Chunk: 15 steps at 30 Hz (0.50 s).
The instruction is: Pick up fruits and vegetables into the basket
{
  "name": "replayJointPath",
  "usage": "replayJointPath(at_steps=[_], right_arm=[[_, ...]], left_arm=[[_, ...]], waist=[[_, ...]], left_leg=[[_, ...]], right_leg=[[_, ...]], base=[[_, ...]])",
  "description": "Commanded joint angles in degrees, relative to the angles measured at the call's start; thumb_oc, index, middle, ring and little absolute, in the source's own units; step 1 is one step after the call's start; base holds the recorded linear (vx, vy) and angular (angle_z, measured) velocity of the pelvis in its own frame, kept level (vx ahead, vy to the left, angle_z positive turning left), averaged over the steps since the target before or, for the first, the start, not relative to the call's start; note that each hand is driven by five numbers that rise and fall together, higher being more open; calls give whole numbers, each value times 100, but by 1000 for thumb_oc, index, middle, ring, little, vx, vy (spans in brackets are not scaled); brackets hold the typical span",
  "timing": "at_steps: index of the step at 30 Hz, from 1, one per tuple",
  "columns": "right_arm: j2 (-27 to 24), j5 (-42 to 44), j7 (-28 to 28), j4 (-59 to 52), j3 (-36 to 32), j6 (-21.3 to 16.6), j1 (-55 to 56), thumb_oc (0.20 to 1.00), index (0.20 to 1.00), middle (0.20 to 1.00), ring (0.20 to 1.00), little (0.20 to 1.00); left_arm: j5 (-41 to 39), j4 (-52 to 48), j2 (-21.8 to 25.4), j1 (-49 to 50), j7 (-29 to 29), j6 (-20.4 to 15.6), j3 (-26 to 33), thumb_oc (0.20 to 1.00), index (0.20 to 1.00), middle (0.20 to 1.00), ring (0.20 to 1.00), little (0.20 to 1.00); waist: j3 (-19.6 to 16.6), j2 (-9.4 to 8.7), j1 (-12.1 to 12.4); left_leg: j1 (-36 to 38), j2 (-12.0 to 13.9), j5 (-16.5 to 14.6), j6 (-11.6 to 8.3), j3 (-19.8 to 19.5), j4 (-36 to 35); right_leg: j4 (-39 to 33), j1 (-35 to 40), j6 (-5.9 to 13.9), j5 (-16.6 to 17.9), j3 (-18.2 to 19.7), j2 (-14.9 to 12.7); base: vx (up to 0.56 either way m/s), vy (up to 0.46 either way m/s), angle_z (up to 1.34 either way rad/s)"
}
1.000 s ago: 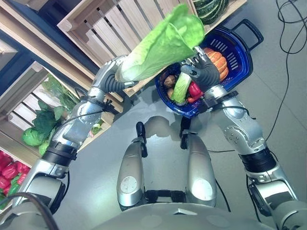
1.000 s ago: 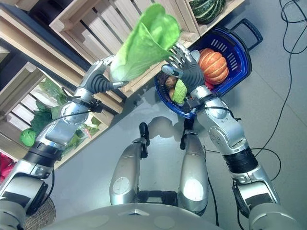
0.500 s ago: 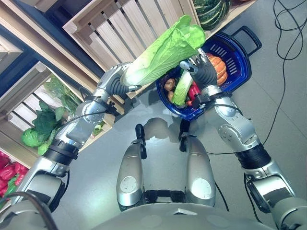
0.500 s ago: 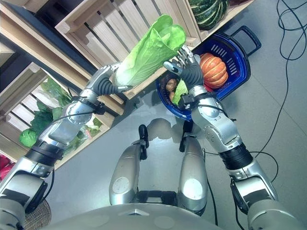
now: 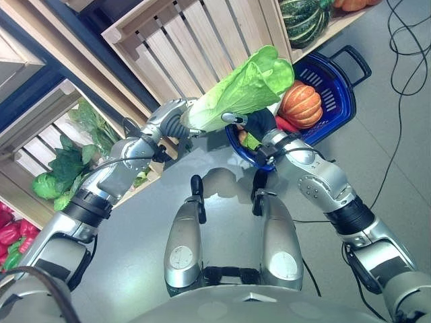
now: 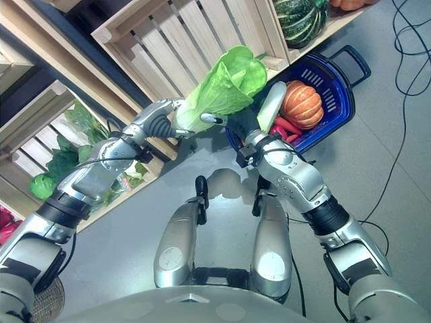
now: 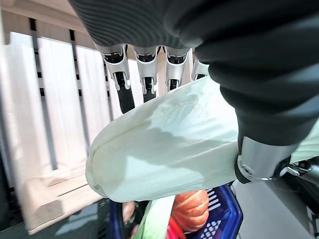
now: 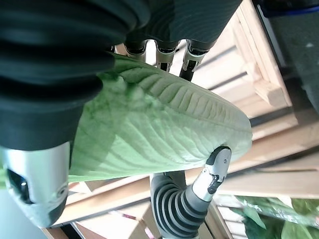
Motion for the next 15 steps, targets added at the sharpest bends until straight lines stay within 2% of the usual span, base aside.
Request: replayJointPath(at_steps=[1, 8, 9, 10, 13, 14, 15], right_arm=[[922, 351, 846, -488, 870, -351, -524, 1000, 1000, 1000, 1000, 1000], [966, -231, 568, -198, 1067, -612, -720, 1000, 1000, 1000, 1000, 1000], [944, -309, 537, -167, 1064, -661, -757, 467, 467, 467, 467, 467], [943, -391, 466, -100, 1067, -800, -811, 200, 200, 200, 200, 200], [864, -488, 328, -56, 947, -1154, -887, 200, 200, 200, 200, 200], [829, -564, 278, -109, 860, -1303, -894, 200, 200, 200, 200, 200], [813, -616, 233, -162, 800, -1337, -885, 200, 200, 200, 200, 200]], left_arm=[[145, -908, -128, -362, -371, -430, -653, 200, 200, 200, 200, 200], [452, -964, -4, -614, -690, -467, -875, 200, 200, 200, 200, 200], [433, -993, 14, -640, -730, -429, -896, 200, 200, 200, 200, 200], [406, -994, 12, -675, -789, -415, -907, 200, 200, 200, 200, 200], [317, -1010, -14, -665, -906, -280, -895, 200, 200, 200, 200, 200], [252, -1026, -43, -634, -1018, -120, -874, 467, 467, 467, 467, 467], [203, -1023, -47, -608, -1072, -63, -856, 925, 925, 925, 925, 925]], waist=[[-493, -242, 27], [-518, -250, 88], [-518, -252, 83], [-520, -252, 84], [-515, -240, 63], [-509, -234, 46], [-501, -229, 36]], left_leg=[[-177, -305, -212, 438, 237, 57], [-146, -346, -226, 446, 178, -9], [-150, -339, -224, 442, 181, -7], [-152, -333, -221, 444, 193, -9], [-134, -312, -230, 447, 212, -31], [-132, -303, -230, 444, 224, -36], [-137, -301, -232, 444, 224, -35]], right_leg=[[-396, 408, 482, -193, 173, -161], [-478, 445, 513, -158, 159, -174], [-480, 434, 518, -147, 163, -179], [-486, 428, 518, -140, 160, -184], [-506, 434, 511, -141, 150, -184], [-517, 438, 510, -142, 148, -180], [-510, 431, 511, -145, 147, -178]], base=[[-1, -11, 8], [-4, -10, 6], [0, 0, 0], [0, 0, 0], [0, 0, 0], [0, 0, 0], [-33, 0, -1]])
